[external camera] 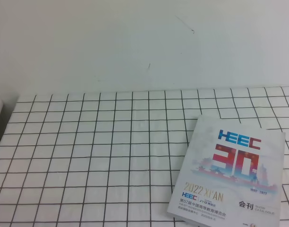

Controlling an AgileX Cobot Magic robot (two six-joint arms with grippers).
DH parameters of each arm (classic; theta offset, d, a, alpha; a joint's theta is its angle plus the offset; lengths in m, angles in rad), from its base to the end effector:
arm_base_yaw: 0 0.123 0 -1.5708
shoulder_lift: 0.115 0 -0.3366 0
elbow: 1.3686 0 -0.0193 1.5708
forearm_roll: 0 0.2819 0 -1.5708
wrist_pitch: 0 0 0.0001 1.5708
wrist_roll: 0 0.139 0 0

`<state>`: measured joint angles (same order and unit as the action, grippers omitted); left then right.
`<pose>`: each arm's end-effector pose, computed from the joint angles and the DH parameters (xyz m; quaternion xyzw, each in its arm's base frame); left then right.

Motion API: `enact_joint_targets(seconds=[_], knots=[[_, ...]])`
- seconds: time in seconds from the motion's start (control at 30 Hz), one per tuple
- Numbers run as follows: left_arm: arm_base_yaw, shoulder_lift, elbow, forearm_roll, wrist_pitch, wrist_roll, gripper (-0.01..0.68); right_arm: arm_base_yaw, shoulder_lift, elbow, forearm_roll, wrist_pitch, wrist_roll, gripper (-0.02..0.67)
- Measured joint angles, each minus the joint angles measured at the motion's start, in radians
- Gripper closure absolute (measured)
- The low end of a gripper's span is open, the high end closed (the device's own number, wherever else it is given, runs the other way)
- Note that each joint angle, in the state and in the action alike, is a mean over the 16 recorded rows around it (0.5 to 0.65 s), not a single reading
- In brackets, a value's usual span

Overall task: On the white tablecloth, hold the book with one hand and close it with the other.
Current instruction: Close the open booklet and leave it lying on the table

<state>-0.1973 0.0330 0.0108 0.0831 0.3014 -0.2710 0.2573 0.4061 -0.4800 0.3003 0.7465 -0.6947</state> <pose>0.0813 -0.0128 0.1687 -0.0053 0.7919 -0.1084 0.6010 0.0880 0.0521 0.2821 -0.3559 0.7966 0.0366 0.4872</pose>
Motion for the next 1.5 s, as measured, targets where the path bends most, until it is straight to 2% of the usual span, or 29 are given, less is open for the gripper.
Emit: enact_joint_targets(seconds=[0.2,0.4,1.2,1.33,1.5], knots=[[0.086,-0.038,0.008,-0.022,0.012,0.038,0.676,0.000,0.000,0.000,0.002,0.001,0.000,0.652],[0.125,-0.044,0.007,-0.049,0.021,0.067,0.676,0.000,0.000,0.000,0.003,0.001,0.000,0.652],[0.132,-0.045,0.005,-0.083,0.026,0.088,0.676,-0.010,-0.004,0.001,-0.015,-0.004,-0.005,0.652],[0.132,-0.045,0.005,-0.083,0.027,0.089,0.676,-0.029,-0.025,0.018,-0.028,-0.053,-0.009,0.652],[0.132,-0.045,0.005,-0.083,0.028,0.090,0.676,-0.061,-0.081,0.085,-0.026,-0.198,-0.011,0.652]])
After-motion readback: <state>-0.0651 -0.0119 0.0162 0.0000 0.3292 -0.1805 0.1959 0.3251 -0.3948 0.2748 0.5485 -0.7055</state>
